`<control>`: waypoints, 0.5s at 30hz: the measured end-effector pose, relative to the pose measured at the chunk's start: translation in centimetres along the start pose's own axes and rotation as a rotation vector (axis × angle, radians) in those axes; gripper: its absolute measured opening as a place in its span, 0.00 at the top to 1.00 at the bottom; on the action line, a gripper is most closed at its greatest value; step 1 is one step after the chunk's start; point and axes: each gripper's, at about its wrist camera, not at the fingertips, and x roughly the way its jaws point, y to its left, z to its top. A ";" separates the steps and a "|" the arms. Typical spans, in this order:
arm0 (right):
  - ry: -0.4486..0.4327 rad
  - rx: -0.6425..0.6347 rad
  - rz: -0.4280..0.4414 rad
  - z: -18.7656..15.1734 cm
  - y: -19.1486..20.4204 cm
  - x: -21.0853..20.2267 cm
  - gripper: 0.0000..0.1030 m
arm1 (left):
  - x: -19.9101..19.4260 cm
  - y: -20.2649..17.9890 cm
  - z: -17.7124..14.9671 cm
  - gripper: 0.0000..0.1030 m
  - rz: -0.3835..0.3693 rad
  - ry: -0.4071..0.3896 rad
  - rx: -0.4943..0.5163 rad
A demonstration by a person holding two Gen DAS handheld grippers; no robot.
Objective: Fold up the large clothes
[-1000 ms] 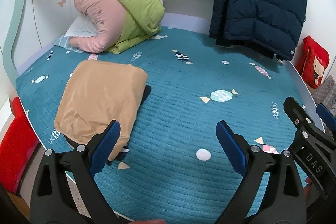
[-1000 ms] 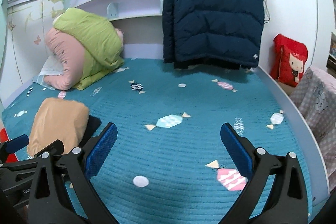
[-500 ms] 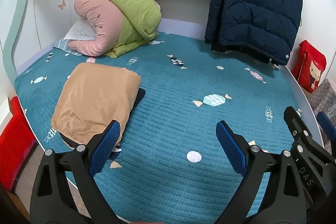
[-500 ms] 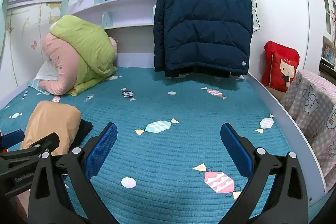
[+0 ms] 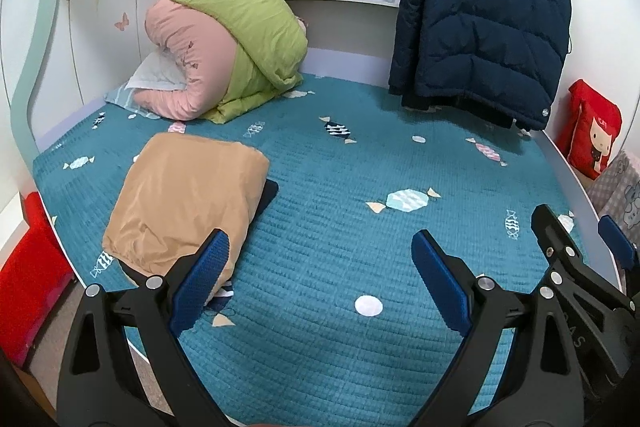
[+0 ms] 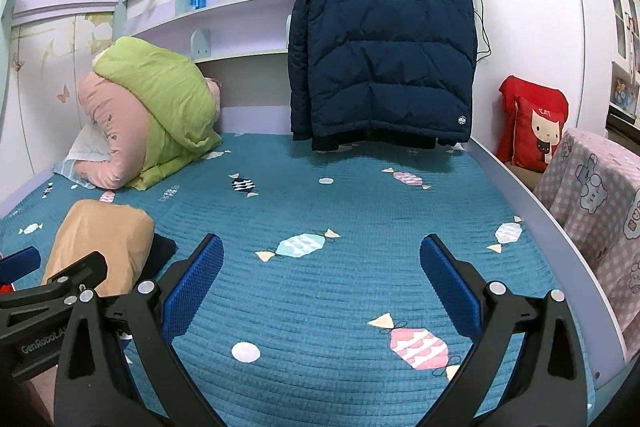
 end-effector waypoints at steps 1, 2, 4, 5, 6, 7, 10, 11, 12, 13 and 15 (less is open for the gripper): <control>0.000 0.000 0.001 0.0 0.0 0.0 0.07 | 0.0 -0.1 0.0 0.10 0.001 -0.001 0.001; 0.000 0.001 0.001 0.0 0.0 0.0 0.07 | 0.0 -0.1 0.0 0.10 0.003 -0.001 0.001; 0.002 0.001 0.001 0.0 -0.1 0.1 0.07 | 0.0 -0.1 0.0 0.10 0.002 -0.001 0.003; -0.001 0.001 0.001 0.0 -0.1 0.1 0.07 | -0.1 -0.2 0.0 0.10 0.003 -0.002 0.004; -0.001 0.001 0.002 0.1 -0.1 0.1 0.07 | -0.1 -0.2 0.0 0.10 0.005 -0.003 0.004; -0.001 0.000 0.003 0.1 -0.1 0.1 0.07 | -0.2 -0.2 0.0 0.10 0.007 -0.004 0.004; -0.003 -0.005 -0.003 0.0 0.1 -0.2 0.07 | -0.3 -0.3 0.0 0.10 0.010 -0.007 0.001; -0.004 -0.011 -0.008 0.0 0.2 -0.2 0.07 | -0.3 -0.3 0.0 0.10 0.009 -0.005 0.003; -0.004 -0.014 -0.012 -0.2 0.3 -0.4 0.07 | -0.2 -0.2 0.0 0.10 0.009 0.000 0.002; -0.005 -0.019 -0.013 -0.1 0.5 -0.4 0.07 | -0.3 -0.3 -0.1 0.10 0.010 0.000 -0.001; -0.002 -0.013 -0.008 -0.3 0.5 -0.7 0.07 | -0.5 -0.2 -0.2 0.10 0.008 0.001 -0.005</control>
